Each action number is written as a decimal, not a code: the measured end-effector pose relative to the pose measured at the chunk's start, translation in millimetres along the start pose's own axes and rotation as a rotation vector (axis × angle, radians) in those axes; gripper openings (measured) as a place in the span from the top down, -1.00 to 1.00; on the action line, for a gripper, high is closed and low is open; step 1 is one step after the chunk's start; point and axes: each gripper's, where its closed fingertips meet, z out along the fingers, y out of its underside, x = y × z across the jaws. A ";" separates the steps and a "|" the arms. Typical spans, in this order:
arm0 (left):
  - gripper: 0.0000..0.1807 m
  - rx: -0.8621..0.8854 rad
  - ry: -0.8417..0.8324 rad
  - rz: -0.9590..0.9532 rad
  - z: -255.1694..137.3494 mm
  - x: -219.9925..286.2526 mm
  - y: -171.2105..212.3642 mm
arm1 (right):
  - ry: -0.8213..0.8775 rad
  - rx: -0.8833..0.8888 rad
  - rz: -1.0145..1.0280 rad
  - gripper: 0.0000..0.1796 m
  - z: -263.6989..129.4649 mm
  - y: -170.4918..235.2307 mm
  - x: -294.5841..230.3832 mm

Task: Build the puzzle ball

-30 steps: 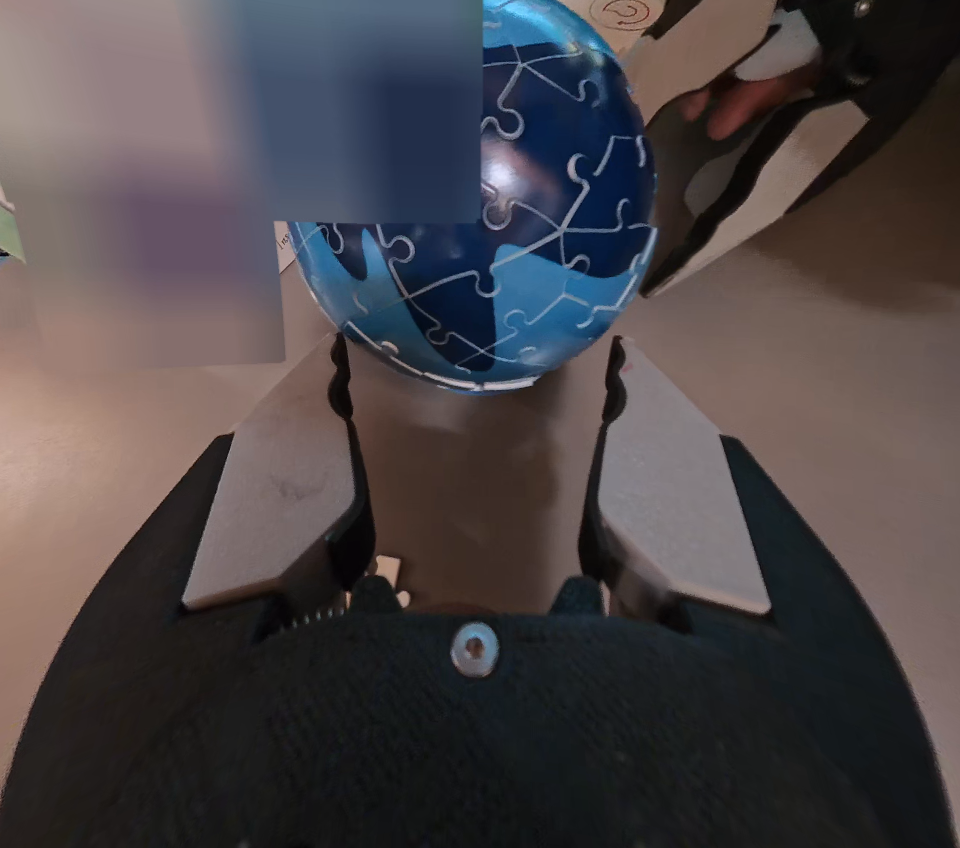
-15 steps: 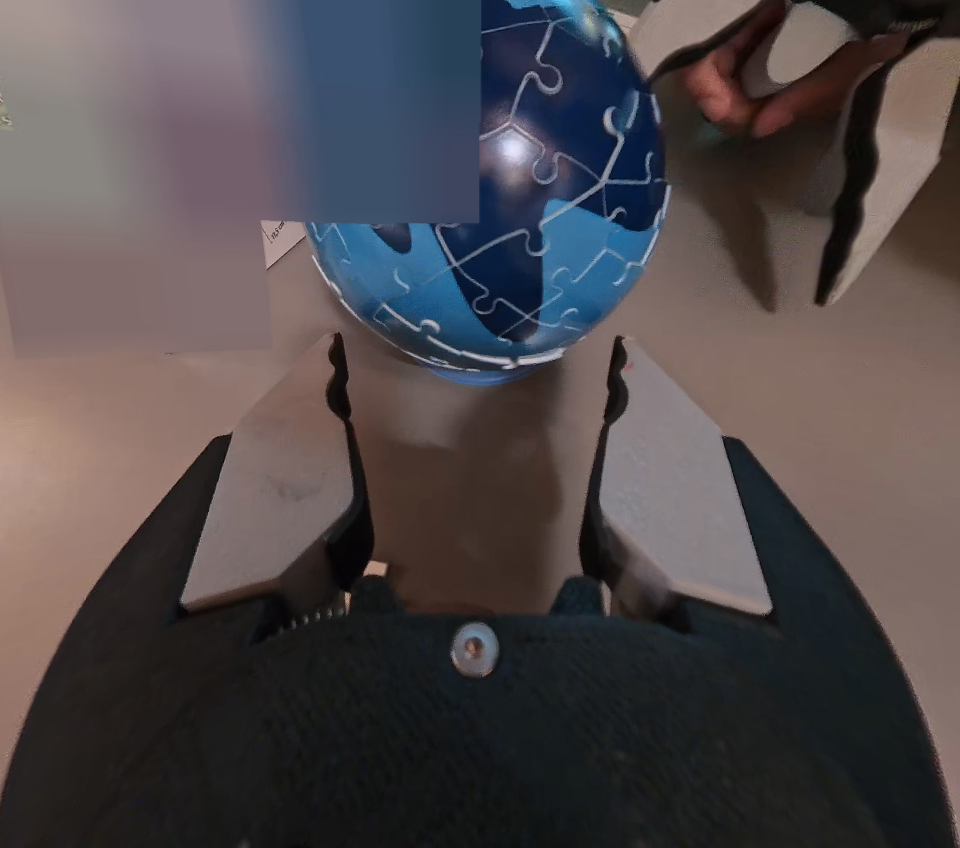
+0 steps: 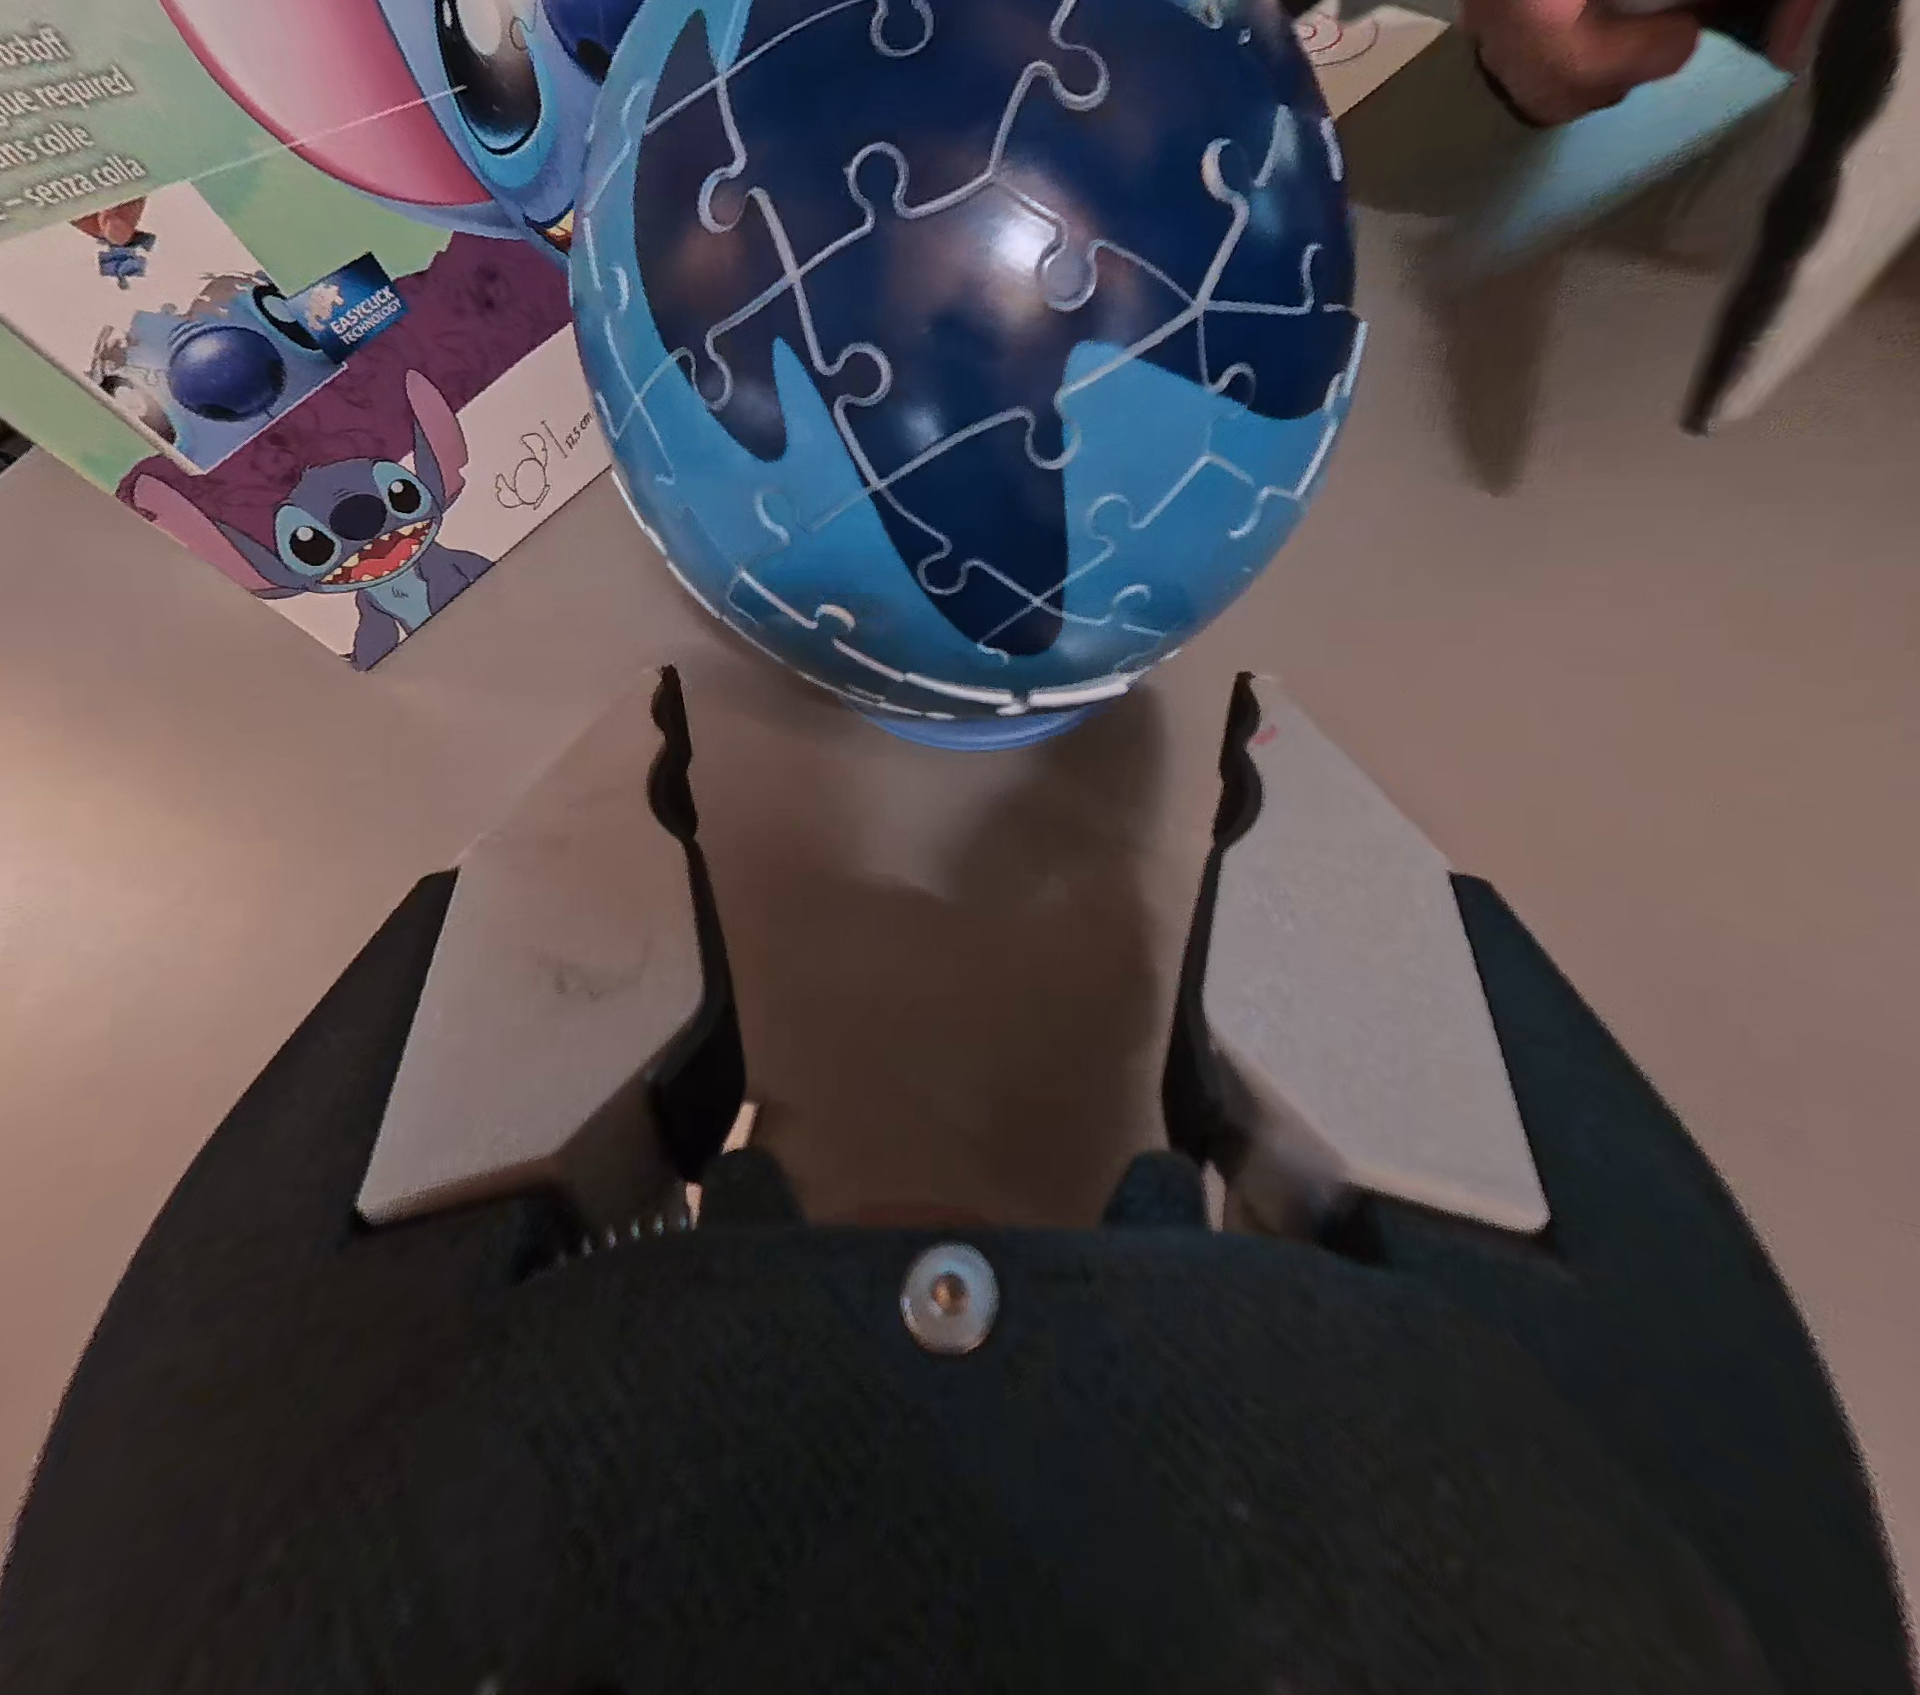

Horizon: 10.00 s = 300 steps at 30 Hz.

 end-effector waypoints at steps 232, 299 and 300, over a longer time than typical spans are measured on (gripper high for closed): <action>-0.13 0.281 -0.077 -0.338 -51.5 -18.1 -13.9 | 0.168 -0.291 0.484 0.25 -0.3 101.4 68.2; 0.12 0.183 -0.161 -0.312 -46.2 -22.1 -0.8 | 0.098 -0.286 0.481 0.09 1.7 99.5 60.3; 0.12 0.180 -0.163 -0.310 -46.1 -22.1 -0.3 | 0.097 -0.286 0.480 0.08 1.7 99.4 60.3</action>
